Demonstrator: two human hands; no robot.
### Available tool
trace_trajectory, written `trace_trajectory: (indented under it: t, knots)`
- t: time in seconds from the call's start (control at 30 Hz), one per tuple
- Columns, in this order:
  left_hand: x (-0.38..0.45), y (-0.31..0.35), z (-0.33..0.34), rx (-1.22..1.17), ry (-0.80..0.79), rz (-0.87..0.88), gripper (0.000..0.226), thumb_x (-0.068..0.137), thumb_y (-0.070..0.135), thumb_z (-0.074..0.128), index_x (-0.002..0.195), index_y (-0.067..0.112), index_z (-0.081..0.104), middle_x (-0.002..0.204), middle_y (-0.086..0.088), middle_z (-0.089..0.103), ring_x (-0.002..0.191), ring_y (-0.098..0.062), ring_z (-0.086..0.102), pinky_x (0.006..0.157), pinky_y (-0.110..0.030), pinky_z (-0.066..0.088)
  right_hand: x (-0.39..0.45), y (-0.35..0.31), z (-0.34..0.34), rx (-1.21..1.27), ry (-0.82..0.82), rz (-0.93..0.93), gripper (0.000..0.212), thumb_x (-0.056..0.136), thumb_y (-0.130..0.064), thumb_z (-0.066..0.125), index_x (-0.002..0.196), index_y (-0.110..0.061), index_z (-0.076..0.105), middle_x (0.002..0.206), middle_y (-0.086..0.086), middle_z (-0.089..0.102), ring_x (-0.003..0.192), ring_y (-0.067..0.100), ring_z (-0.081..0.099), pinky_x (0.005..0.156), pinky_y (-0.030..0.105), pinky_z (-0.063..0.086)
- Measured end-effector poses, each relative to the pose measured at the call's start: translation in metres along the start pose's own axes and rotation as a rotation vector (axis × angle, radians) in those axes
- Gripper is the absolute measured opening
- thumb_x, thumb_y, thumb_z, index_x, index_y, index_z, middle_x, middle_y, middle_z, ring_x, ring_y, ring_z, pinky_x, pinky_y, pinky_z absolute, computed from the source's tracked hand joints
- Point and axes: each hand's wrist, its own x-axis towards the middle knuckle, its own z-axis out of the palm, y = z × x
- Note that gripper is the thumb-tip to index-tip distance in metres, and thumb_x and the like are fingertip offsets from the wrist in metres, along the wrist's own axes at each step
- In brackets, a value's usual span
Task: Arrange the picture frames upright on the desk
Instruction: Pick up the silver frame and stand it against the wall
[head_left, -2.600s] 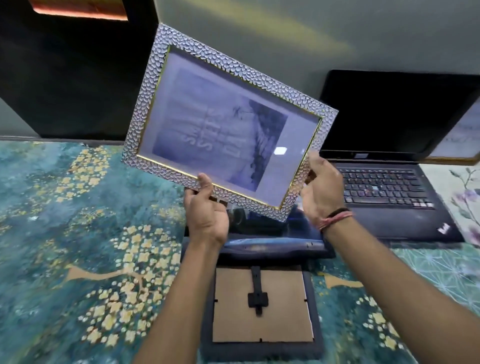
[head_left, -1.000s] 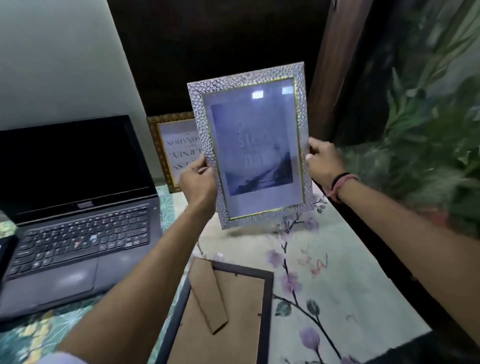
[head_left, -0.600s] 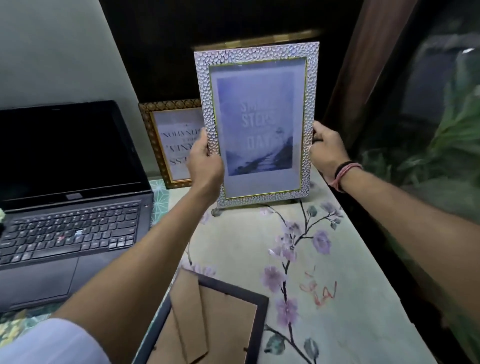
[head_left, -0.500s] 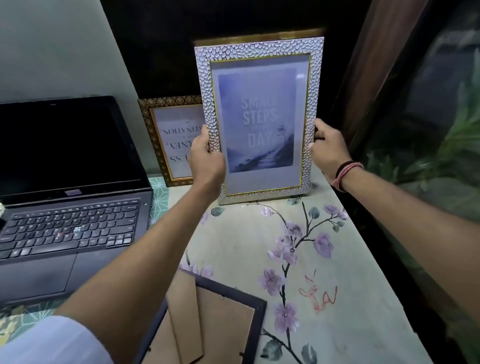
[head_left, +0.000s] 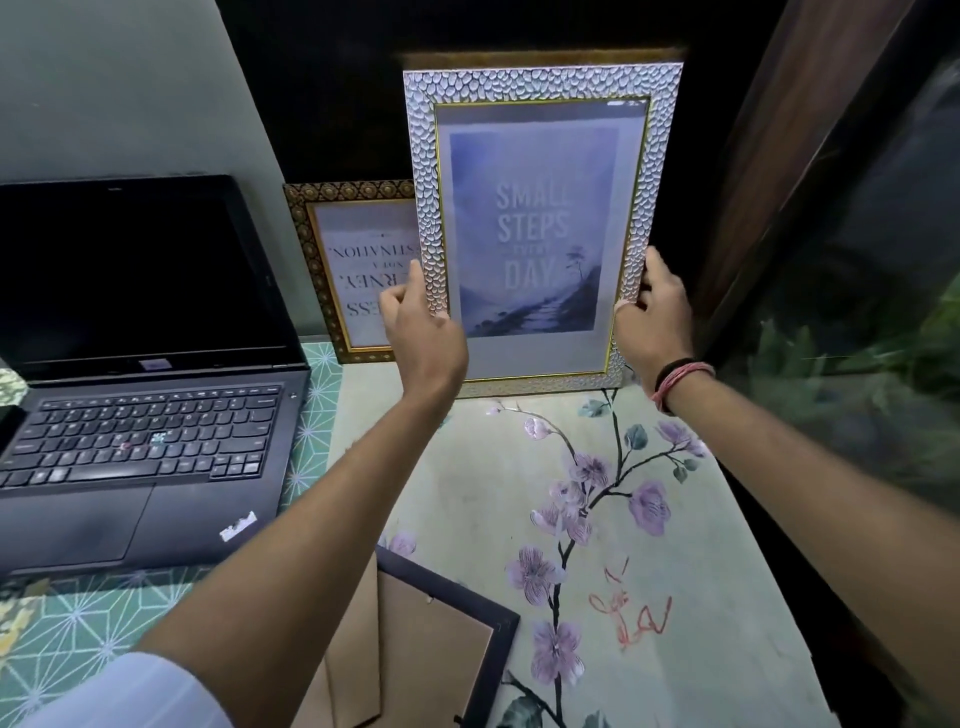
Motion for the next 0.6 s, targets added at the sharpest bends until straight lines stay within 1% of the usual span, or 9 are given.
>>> trace_trajectory:
  t: [0.07,0.13,0.17,0.2,0.27,0.33,0.4,0.5,0.6]
  knots:
    - [-0.004,-0.002,0.001,0.001,0.009,-0.023,0.058,0.095,-0.005,0.047,0.15,0.013,0.054,0.124,-0.012,0.051,0.11,-0.025,0.056,0.092,-0.01,0.047,-0.02,-0.016,0.003,-0.025,0.075,0.04,0.07,0.089,-0.005,0.048,0.158,-0.014,0.037,0.15,0.014,0.045,0.131,0.03,0.058,0.117,0.036,0.043]
    - [-0.011,-0.002,-0.005,-0.028,0.021,-0.084,0.062,0.094,-0.007,0.047,0.153,0.009,0.052,0.131,-0.008,0.052,0.119,-0.021,0.056,0.095,-0.004,0.039,-0.039,-0.02,0.008,-0.025,0.177,0.079,0.062,0.093,0.004,0.048,0.154,-0.005,0.041,0.15,0.018,0.043,0.131,0.031,0.055,0.109,0.021,0.038]
    - [-0.015,-0.001,-0.009,-0.057,0.023,-0.13,0.063,0.093,-0.007,0.048,0.155,0.007,0.049,0.135,-0.008,0.052,0.125,-0.02,0.054,0.103,-0.01,0.041,-0.049,-0.021,0.012,-0.011,0.213,0.087,0.058,0.091,0.006,0.047,0.149,-0.003,0.046,0.147,0.019,0.046,0.128,0.032,0.056,0.104,0.018,0.036]
    - [-0.017,-0.003,-0.014,-0.075,0.03,-0.171,0.063,0.091,-0.006,0.049,0.154,0.004,0.049,0.14,-0.009,0.054,0.129,-0.022,0.054,0.113,-0.023,0.044,-0.06,-0.022,0.017,-0.001,0.221,0.086,0.055,0.089,0.008,0.046,0.143,-0.001,0.052,0.142,0.02,0.048,0.124,0.034,0.058,0.104,0.02,0.037]
    - [-0.014,-0.008,-0.023,-0.085,0.056,-0.236,0.061,0.086,-0.002,0.048,0.146,0.0,0.056,0.14,-0.014,0.06,0.131,-0.027,0.057,0.117,-0.043,0.047,-0.077,-0.021,0.029,-0.009,0.17,0.081,0.05,0.087,0.01,0.045,0.135,0.001,0.057,0.137,0.023,0.052,0.12,0.036,0.06,0.107,0.029,0.041]
    - [-0.005,-0.014,-0.036,-0.103,0.107,-0.294,0.058,0.083,0.008,0.047,0.138,-0.001,0.06,0.134,-0.017,0.064,0.128,-0.033,0.06,0.114,-0.05,0.049,-0.088,-0.024,0.041,-0.044,0.1,0.067,0.049,0.088,0.007,0.048,0.135,0.001,0.058,0.137,0.023,0.054,0.122,0.035,0.059,0.108,0.033,0.041]
    - [0.001,-0.015,-0.048,-0.119,0.115,-0.305,0.05,0.09,0.014,0.05,0.137,0.002,0.063,0.131,-0.015,0.068,0.125,-0.032,0.063,0.112,-0.046,0.05,-0.088,-0.033,0.048,-0.043,0.122,0.057,0.046,0.09,0.004,0.051,0.136,0.001,0.057,0.14,0.024,0.052,0.126,0.034,0.057,0.108,0.029,0.037]
    - [-0.001,-0.012,-0.055,-0.106,-0.011,-0.205,0.047,0.1,0.012,0.052,0.146,0.008,0.059,0.14,-0.007,0.067,0.132,-0.023,0.06,0.116,-0.041,0.046,-0.063,-0.036,0.045,0.042,0.303,0.106,0.05,0.087,0.007,0.047,0.136,0.006,0.053,0.142,0.029,0.047,0.127,0.041,0.053,0.106,0.027,0.032]
    - [-0.009,-0.013,-0.046,-0.119,-0.184,-0.158,0.055,0.099,-0.002,0.045,0.153,0.007,0.051,0.152,-0.009,0.059,0.143,-0.025,0.052,0.119,-0.038,0.044,-0.039,-0.029,0.031,0.046,0.256,0.199,0.058,0.082,-0.006,0.046,0.139,0.001,0.053,0.141,0.023,0.055,0.124,0.038,0.058,0.106,0.031,0.039]
